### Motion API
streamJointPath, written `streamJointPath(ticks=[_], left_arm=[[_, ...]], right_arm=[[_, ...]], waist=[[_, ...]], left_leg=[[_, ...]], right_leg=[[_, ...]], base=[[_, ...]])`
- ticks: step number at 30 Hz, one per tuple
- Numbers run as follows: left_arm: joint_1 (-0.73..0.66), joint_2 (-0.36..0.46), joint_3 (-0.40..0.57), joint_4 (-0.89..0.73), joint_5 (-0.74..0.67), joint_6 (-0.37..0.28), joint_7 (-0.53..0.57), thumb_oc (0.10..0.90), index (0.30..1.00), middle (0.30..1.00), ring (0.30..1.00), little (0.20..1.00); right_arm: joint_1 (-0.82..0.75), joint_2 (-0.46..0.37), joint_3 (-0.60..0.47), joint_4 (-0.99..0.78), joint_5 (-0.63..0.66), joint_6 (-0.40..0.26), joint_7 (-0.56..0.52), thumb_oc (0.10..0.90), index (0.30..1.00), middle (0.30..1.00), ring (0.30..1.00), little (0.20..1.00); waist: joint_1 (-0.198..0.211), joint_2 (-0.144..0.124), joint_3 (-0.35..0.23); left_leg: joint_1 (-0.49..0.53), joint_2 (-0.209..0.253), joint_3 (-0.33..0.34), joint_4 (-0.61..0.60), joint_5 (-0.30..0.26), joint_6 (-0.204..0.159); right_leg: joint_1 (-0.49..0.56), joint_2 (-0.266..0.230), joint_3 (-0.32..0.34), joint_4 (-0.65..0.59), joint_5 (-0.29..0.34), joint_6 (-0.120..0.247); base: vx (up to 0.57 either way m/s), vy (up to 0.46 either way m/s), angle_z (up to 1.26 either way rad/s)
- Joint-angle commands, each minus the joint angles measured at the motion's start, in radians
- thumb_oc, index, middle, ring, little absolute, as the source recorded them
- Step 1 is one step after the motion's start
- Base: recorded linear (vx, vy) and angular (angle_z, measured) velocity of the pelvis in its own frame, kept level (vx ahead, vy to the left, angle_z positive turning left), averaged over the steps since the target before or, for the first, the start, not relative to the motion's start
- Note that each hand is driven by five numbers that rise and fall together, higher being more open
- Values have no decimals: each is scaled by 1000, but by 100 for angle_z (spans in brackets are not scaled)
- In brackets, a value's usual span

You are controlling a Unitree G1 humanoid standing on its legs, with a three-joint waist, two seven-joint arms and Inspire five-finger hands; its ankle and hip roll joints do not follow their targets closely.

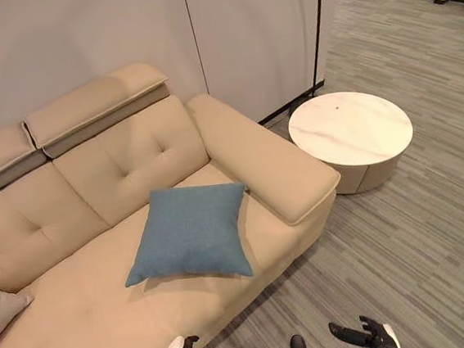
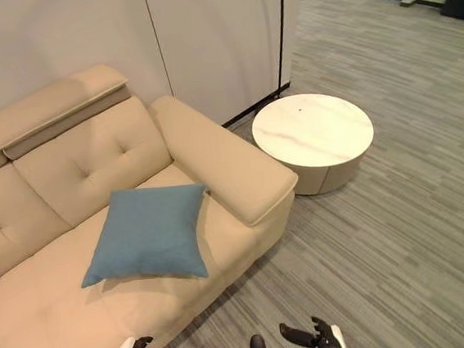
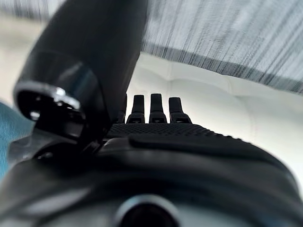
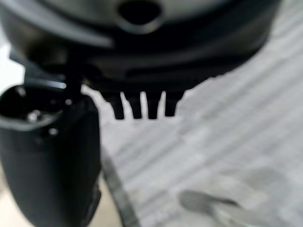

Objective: Pick up all the scattered cushions and arrange them neatly on the sofa.

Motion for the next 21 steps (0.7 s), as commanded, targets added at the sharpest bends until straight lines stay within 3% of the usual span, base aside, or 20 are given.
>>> streamJointPath(ticks=[1,4,7,11,14,20,21], left_arm=[[25,27,-14,-53,-32,0,21,800,900,900,900,900],[32,20,15,-37,-71,-5,20,800,900,900,900,900],[44,5,54,-3,-117,1,13,800,900,900,900,900],[61,-7,90,18,-163,8,14,800,900,900,900,900],[86,-22,180,45,-294,10,-5,800,900,900,900,900],[69,-10,237,-45,-453,-30,-4,800,900,900,900,900],[69,-10,237,-45,-453,-30,-4,800,900,900,900,900]], right_arm=[[-31,-74,-31,-63,30,-48,-43,800,900,900,900,900],[-31,-82,-46,-68,45,-55,-46,800,900,900,900,900],[-39,-82,-62,-64,65,-55,-54,800,900,900,900,900],[-40,-71,-78,-61,84,-48,-57,800,900,900,900,900],[-24,-44,-88,-67,102,-48,-46,800,900,900,900,900],[-22,-27,-105,-165,97,-53,-38,800,900,900,900,900],[-22,-27,-105,-165,97,-53,-38,800,900,900,900,900]], waist=[[24,-17,40],[41,-17,28],[59,1,24],[67,7,28],[77,7,4],[94,-47,-52],[94,-45,-55]], left_leg=[[-23,134,157,-57,26,52],[-35,108,204,-263,21,49],[-61,107,225,-435,116,23],[-67,109,220,-477,149,15],[-29,99,224,-536,156,27],[53,29,196,-590,97,70],[49,31,196,-591,99,70]], right_leg=[[66,-25,19,72,-107,94],[104,-27,-29,53,-133,103],[134,-3,-62,50,-160,102],[169,1,-77,61,-189,104],[194,-2,-92,67,-207,110],[201,-58,-102,121,-188,158],[197,-57,-102,120,-186,158]], base=[[218,-109,67],[238,-60,71],[250,-19,65],[172,52,41],[239,140,-5],[238,235,23],[158,218,42]])
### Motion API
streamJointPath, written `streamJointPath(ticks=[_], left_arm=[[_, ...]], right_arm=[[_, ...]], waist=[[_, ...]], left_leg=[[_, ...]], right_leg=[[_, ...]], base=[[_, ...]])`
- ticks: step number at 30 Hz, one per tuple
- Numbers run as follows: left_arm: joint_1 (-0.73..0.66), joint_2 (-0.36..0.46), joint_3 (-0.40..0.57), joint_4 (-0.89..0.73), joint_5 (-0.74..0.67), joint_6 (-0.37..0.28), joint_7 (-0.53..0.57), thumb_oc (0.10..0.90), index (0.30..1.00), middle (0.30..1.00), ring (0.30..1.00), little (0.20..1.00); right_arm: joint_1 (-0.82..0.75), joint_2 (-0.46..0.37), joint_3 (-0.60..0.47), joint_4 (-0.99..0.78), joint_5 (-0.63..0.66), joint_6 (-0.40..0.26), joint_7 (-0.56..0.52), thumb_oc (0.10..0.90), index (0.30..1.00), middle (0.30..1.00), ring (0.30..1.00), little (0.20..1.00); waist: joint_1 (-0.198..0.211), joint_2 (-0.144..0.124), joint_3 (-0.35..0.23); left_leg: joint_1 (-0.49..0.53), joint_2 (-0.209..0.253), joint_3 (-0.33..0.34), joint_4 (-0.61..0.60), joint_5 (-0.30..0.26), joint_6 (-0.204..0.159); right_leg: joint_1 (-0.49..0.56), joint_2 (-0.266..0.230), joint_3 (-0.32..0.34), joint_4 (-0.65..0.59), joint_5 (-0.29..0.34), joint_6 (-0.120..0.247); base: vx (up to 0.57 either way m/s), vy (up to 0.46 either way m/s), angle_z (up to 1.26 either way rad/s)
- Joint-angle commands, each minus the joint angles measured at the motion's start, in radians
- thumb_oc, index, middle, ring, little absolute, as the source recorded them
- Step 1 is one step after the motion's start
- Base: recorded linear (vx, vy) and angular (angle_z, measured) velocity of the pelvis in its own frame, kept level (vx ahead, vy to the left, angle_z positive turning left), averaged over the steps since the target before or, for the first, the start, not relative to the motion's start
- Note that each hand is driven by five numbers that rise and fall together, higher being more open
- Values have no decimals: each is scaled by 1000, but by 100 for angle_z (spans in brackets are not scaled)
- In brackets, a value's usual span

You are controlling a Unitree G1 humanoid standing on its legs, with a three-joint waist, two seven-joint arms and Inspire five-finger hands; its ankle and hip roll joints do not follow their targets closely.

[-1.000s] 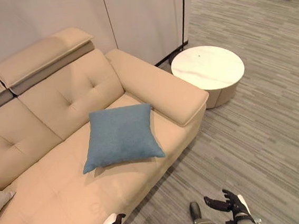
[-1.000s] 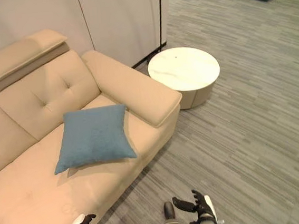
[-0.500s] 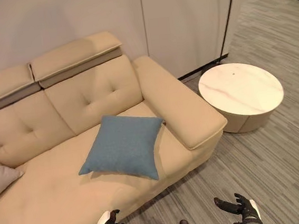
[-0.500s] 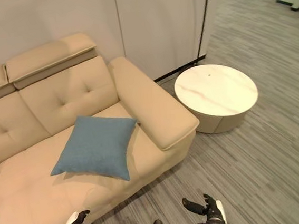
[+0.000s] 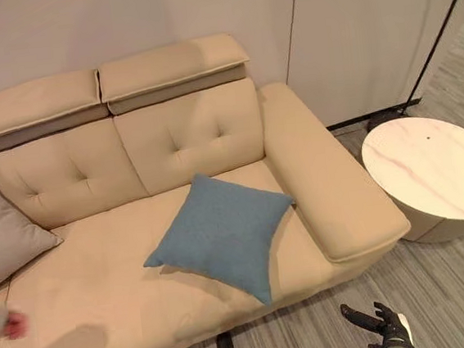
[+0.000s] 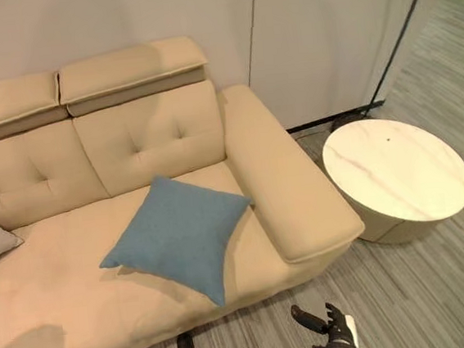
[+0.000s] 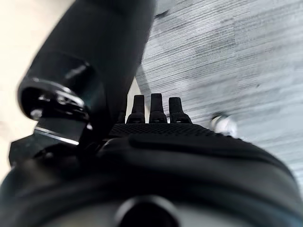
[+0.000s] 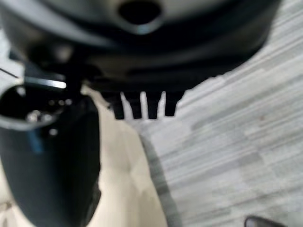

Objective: Pick up all the scattered cushions and arrange them neatly on the sofa.

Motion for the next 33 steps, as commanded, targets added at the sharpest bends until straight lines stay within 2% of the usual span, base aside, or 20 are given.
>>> streamJointPath(ticks=[1,3,5,7,9,10,11,13,15,18,20,21,22,23,28,33], left_arm=[[-46,7,-6,-64,-83,-65,4,800,900,900,900,900],[-54,17,-12,-122,-106,-70,5,800,900,900,900,900],[-52,24,-26,-190,-126,-79,3,800,900,900,900,900],[-48,30,-36,-241,-132,-83,-9,800,900,900,900,900],[-45,36,-47,-283,-145,-95,-25,800,900,900,900,900],[-45,36,-47,-283,-145,-95,-25,800,900,900,900,900],[-51,51,-68,-324,-146,-98,-33,800,900,900,900,900],[-69,52,-67,-325,-170,-97,-42,800,900,900,900,900],[-89,48,-80,-329,-183,-93,-52,800,900,900,900,900],[-115,45,-90,-329,-199,-94,-55,800,900,900,900,900],[-152,42,-116,-335,-199,-98,-56,800,900,900,900,900],[-188,34,-131,-333,-224,-102,-52,800,900,900,900,900],[-248,16,-160,-358,-279,-121,-35,800,900,900,900,900],[-281,14,-177,-372,-304,-132,-24,800,900,900,900,900],[-429,10,-214,-390,-365,-157,-4,800,900,900,900,900],[-490,-7,-219,-384,-390,-161,14,800,900,900,900,900]], right_arm=[[-58,-37,-46,-120,-4,-59,-21,800,900,900,900,900],[-58,-43,-72,-169,-9,-56,-34,800,900,900,900,900],[-62,-57,-100,-217,-14,-61,-54,800,900,900,900,900],[-59,-67,-130,-265,-24,-67,-73,800,900,900,900,900],[-78,-100,-149,-274,-43,-68,-90,800,900,900,900,900],[-79,-100,-149,-274,-43,-68,-90,800,900,900,900,900],[-112,-147,-130,-288,-88,-62,-109,800,900,900,900,900],[-158,-170,-112,-270,-104,-50,-100,800,900,900,900,900],[-223,-201,-76,-238,-107,-40,-95,800,900,900,900,900],[-304,-251,-31,-202,-108,-31,-80,800,900,900,900,900],[-388,-290,24,-200,-119,-20,-62,800,900,900,900,900],[-447,-291,42,-194,-95,-24,-61,800,900,900,900,900],[-549,-263,60,-175,-5,-40,-75,800,900,900,900,900],[-613,-274,77,-156,17,-43,-87,800,900,900,900,900],[-802,-290,202,-106,29,-23,-78,800,900,900,900,900],[-816,-248,222,-124,49,-31,-76,800,900,900,900,900]], waist=[[48,-53,-58],[45,-62,-47],[34,-55,-27],[28,-41,-21],[23,-38,-21],[23,-37,-20],[21,-41,-3],[17,-51,-8],[27,-58,-16],[36,-58,-18],[42,-56,3],[42,-52,26],[45,-46,66],[51,-42,91],[49,-21,154],[38,-12,160]], left_leg=[[12,-22,-13,26,-103,11],[31,-38,-31,22,-121,32],[50,-50,-47,19,-131,52],[79,-47,-78,-7,-136,56],[103,-45,-100,-27,-139,48],[104,-45,-101,-27,-139,48],[119,-44,-106,-24,-149,37],[129,-50,-127,-22,-156,31],[133,-54,-132,-35,-159,25],[130,-52,-130,-50,-156,18],[114,-53,-136,-56,-150,12],[88,-52,-140,-54,-146,9],[6,-55,-139,-41,-131,4],[-39,-55,-137,-31,-121,1],[-173,-43,-142,-3,-83,-12],[-178,-40,-138,-31,-58,-22]], right_leg=[[-31,-80,109,148,35,83],[-96,-110,117,291,99,116],[-145,-138,125,424,183,136],[-190,-132,143,479,164,123],[-204,-135,136,394,124,103],[-202,-134,135,393,124,102],[-217,-141,124,275,114,94],[-207,-119,162,178,121,110],[-187,-108,169,114,112,106],[-195,-108,164,87,126,109],[-216,-105,166,67,132,106],[-240,-104,169,62,140,104],[-287,-107,173,43,154,98],[-312,-106,169,36,160,96],[-411,-91,165,35,169,73],[-417,-83,161,14,176,73]], base=[[73,162,35],[94,227,39],[69,196,43],[119,115,46],[145,17,48],[140,-65,32],[126,-81,21],[141,-83,21],[122,-79,28],[59,-73,18],[-89,-60,-9],[-352,-66,-8],[-466,-60,-5],[-490,-40,-6],[-193,-29,11],[-16,-5,3]])
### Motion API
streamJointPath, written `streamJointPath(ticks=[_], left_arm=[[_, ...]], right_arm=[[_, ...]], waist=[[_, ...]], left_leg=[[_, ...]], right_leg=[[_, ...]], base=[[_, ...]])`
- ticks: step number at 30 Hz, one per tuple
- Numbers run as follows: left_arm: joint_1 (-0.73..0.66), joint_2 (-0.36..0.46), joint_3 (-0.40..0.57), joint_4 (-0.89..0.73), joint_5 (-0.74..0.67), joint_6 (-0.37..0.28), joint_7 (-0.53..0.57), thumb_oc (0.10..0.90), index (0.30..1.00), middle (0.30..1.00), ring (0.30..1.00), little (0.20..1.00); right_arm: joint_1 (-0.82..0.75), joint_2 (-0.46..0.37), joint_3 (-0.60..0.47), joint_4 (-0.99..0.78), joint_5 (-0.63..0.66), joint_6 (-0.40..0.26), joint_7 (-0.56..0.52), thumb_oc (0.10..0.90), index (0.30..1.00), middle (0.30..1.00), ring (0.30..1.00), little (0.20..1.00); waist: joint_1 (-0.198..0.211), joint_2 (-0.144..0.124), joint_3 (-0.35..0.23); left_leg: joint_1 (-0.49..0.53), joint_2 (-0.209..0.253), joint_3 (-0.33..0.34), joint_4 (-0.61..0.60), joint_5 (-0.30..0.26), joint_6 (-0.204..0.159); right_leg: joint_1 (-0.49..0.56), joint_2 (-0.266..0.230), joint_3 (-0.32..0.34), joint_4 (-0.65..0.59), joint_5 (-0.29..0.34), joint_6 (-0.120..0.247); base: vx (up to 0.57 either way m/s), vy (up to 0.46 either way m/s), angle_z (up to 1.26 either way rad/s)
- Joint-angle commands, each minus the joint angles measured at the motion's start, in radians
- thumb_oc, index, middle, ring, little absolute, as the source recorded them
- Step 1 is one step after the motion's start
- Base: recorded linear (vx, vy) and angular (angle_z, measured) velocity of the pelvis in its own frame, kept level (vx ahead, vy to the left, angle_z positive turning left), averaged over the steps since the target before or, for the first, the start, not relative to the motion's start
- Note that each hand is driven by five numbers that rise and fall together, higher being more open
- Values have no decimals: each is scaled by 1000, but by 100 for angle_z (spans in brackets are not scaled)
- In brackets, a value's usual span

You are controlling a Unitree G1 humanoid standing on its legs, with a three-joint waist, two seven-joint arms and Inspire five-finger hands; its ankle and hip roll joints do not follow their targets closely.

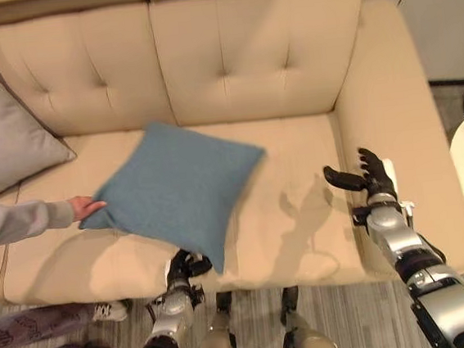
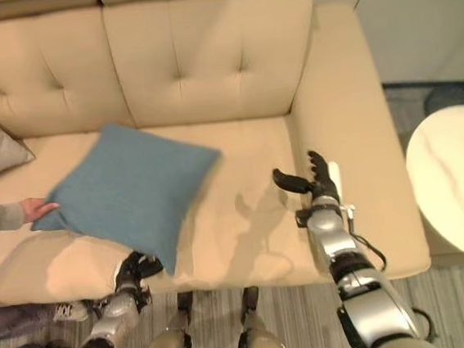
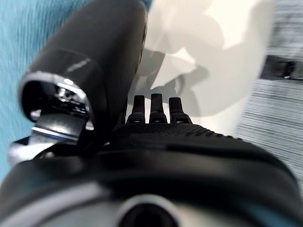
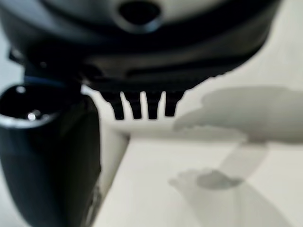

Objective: Pick up all the scattered cushions and arrange them neatly on the sofa.

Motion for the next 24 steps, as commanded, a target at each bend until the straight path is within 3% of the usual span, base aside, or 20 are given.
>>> streamJointPath(ticks=[1,10,16,19,22,24], left_arm=[[-98,-26,-45,-45,-13,-74,4,800,900,900,900,900],[12,-36,1,-45,-31,-47,-37,800,900,900,900,900],[106,8,37,-113,35,-43,-73,800,900,900,900,900],[205,55,111,-193,40,-41,-80,800,900,900,900,900],[280,75,191,-263,-32,-46,-110,800,900,900,900,900],[346,73,306,-295,-142,-66,-113,800,900,900,900,900]], right_arm=[[-64,-33,-20,-62,33,-59,-32,800,900,900,900,900],[108,0,-77,-127,-4,-57,0,800,900,900,900,900],[248,10,-149,-224,-46,-78,16,800,900,900,900,900],[378,18,-244,-285,-24,-99,46,800,900,900,900,900],[476,40,-309,-299,-20,-99,58,800,900,900,900,900],[571,90,-385,-283,7,-108,60,800,900,900,900,900]], waist=[[3,-32,-20],[-12,-27,-67],[-20,-23,-104],[-24,-14,-136],[-21,-13,-151],[-22,-18,-175]], left_leg=[[14,-43,61,10,-84,29],[94,-45,62,-18,-104,39],[143,-44,59,-28,-115,44],[188,-46,55,-32,-126,47],[214,-50,49,-30,-137,49],[239,-55,45,-27,-150,51]], right_leg=[[9,-49,27,104,-110,59],[65,-39,41,108,-139,54],[110,-37,49,103,-149,58],[158,-37,48,99,-162,60],[193,-42,42,92,-167,63],[222,-48,35,93,-173,68]], base=[[42,-2,2],[64,-8,3],[76,-4,-9],[115,7,1],[51,2,-1],[61,10,1]])
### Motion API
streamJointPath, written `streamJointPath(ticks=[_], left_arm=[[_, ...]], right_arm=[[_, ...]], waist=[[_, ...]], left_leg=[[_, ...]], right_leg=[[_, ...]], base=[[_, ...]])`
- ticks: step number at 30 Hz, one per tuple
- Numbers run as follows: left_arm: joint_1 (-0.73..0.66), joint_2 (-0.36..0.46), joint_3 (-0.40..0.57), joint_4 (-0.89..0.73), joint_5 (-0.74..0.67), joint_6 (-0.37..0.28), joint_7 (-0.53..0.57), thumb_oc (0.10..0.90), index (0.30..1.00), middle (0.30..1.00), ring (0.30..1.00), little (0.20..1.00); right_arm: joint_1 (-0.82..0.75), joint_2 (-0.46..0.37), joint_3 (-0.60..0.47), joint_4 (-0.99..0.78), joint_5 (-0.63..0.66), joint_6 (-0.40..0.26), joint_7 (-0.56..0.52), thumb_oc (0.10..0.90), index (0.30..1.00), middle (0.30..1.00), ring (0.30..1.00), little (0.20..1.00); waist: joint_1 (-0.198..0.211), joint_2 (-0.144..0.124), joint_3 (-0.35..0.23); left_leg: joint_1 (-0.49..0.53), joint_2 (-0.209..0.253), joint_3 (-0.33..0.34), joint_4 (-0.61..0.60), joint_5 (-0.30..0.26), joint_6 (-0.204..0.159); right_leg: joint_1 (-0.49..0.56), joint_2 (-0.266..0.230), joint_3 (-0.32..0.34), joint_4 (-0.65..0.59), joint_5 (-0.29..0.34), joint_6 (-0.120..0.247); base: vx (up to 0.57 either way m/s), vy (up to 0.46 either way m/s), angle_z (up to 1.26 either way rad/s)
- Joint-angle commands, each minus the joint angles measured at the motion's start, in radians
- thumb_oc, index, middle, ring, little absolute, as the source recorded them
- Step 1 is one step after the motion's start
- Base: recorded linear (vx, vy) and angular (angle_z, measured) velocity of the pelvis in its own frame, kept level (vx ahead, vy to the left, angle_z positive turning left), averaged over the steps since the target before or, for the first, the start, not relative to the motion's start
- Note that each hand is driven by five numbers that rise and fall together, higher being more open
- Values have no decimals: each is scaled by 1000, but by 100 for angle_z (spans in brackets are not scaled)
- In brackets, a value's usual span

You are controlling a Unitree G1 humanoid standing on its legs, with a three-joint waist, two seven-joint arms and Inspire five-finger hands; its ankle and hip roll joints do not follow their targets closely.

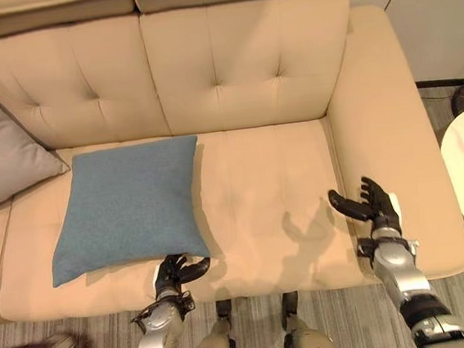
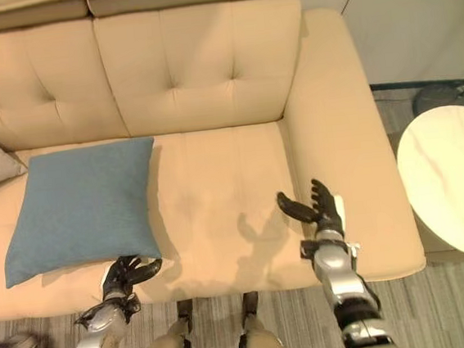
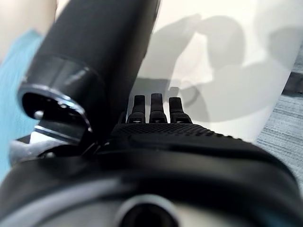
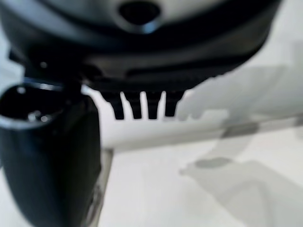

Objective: Pick up all the scattered cushions and arrange them neatly on the sofa.

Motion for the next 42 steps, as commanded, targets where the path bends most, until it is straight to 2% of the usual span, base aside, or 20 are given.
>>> streamJointPath(ticks=[1,3,5,10,13,15,17,19,22,24,25,26,27,28,32,34,36,37,40,42], left_arm=[[4,50,98,-2,-101,-91,0,800,900,900,900,900],[77,30,171,1,-118,-81,38,800,900,900,900,900],[100,21,179,-9,-139,-75,34,800,900,900,900,900],[180,21,191,-137,-179,-63,24,800,900,900,900,900],[187,30,178,-209,-179,-60,18,800,900,900,900,900],[193,33,167,-229,-179,-53,9,800,900,900,900,900],[217,25,171,-247,-190,-41,3,800,900,900,900,900],[236,22,184,-246,-190,-33,7,800,900,900,900,900],[262,8,190,-225,-199,-19,10,800,900,900,900,900],[253,0,175,-217,-231,-18,21,800,900,900,900,900],[244,-4,173,-210,-246,-18,30,800,900,900,900,900],[243,-4,173,-210,-246,-18,30,800,900,900,900,900],[229,-10,173,-189,-261,-22,51,800,900,900,900,900],[230,-15,174,-181,-267,-21,64,800,900,900,900,900],[218,-41,188,-160,-336,-23,92,800,900,900,900,900],[197,-45,192,-151,-369,-28,94,800,900,900,900,900],[156,-33,185,-115,-367,-38,113,800,900,900,900,900],[131,-28,176,-89,-357,-40,113,800,900,900,900,900],[70,-24,171,-51,-335,-55,137,800,900,900,900,900],[38,-20,180,-35,-347,-71,147,800,900,900,900,900]], right_arm=[[64,6,-57,-12,19,-94,-6,800,900,900,900,900],[145,57,-136,6,41,-91,-32,800,900,900,900,900],[163,62,-144,6,39,-85,-29,800,900,900,900,900],[186,72,-143,-8,16,-46,-9,800,900,900,900,900],[220,100,-151,-17,29,-44,-9,800,900,900,900,900],[229,108,-152,-1,54,-57,-14,800,900,900,900,900],[234,121,-144,5,70,-58,-7,800,900,900,900,900],[228,127,-125,23,90,-58,-7,800,900,900,900,900],[251,132,-107,-14,88,-49,5,800,900,900,900,900],[242,132,-109,-36,95,-46,-4,800,900,900,900,900],[237,135,-111,-46,96,-41,-10,800,900,900,900,900],[236,135,-111,-47,96,-40,-10,800,900,900,900,900],[223,135,-102,-44,103,-27,-20,800,900,900,900,900],[216,134,-91,-47,99,-20,-18,800,900,900,900,900],[209,131,-55,-54,79,-8,1,800,900,900,900,900],[213,126,-44,-56,73,-7,10,800,900,900,900,900],[219,120,-47,-58,78,-5,11,800,900,900,900,900],[224,115,-47,-62,78,-2,16,800,900,900,900,900],[216,123,-54,-63,89,-10,11,800,900,900,900,900],[205,131,-52,-64,99,-11,12,800,900,900,900,900]], waist=[[15,-3,-176],[13,-2,-215],[11,3,-219],[5,46,-175],[-14,56,-159],[-19,49,-165],[-7,47,-177],[5,43,-186],[18,50,-191],[17,62,-170],[10,64,-161],[9,64,-161],[3,61,-151],[5,56,-153],[6,24,-156],[1,11,-159],[-9,7,-164],[-15,17,-173],[-22,19,-191],[-25,4,-195]], left_leg=[[26,-39,3,15,-112,19],[64,-54,2,26,-140,31],[75,-60,3,30,-149,37],[106,-65,13,44,-143,68],[107,-76,-27,41,-123,71],[77,-93,-55,52,-106,68],[38,-102,-74,58,-85,59],[19,-113,-88,56,-64,46],[-5,-119,-86,61,-59,37],[-61,-118,-48,120,-53,12],[-83,-104,2,144,-57,7],[-86,-104,2,149,-60,7],[-99,-53,100,174,-80,7],[-97,-39,103,177,-89,10],[-75,16,-8,190,-98,-5],[-69,59,-69,192,-80,-21],[-75,95,-74,160,-47,-37],[-40,120,-50,100,-46,-44],[-25,105,-47,62,-45,-56],[-14,76,-40,75,-74,-45]], right_leg=[[26,-21,6,107,-137,40],[60,-36,7,121,-140,47],[62,-41,12,135,-143,52],[-17,-70,25,395,-76,89],[-33,8,92,506,-140,75],[-7,81,136,477,-201,54],[31,123,162,389,-266,7],[57,143,200,305,-270,-19],[86,150,201,236,-272,-35],[95,135,164,206,-267,-39],[93,123,142,196,-263,-37],[92,124,141,196,-263,-37],[88,97,113,187,-250,-29],[88,87,110,184,-244,-26],[77,53,125,195,-228,-22],[75,38,129,191,-228,-21],[88,25,117,188,-236,-16],[94,23,108,187,-248,-10],[106,-3,94,177,-239,9],[107,-30,99,172,-214,26]], base=[[87,55,-1],[94,117,-2],[21,130,-2],[-91,158,-9],[-135,44,7],[-164,-38,60],[-151,-69,78],[-101,-80,50],[-103,-47,25],[-187,26,26],[-149,29,65],[-188,84,87],[-125,95,84],[-128,143,62],[-10,142,8],[41,190,17],[105,252,16],[133,337,11],[163,403,10],[120,307,5]])
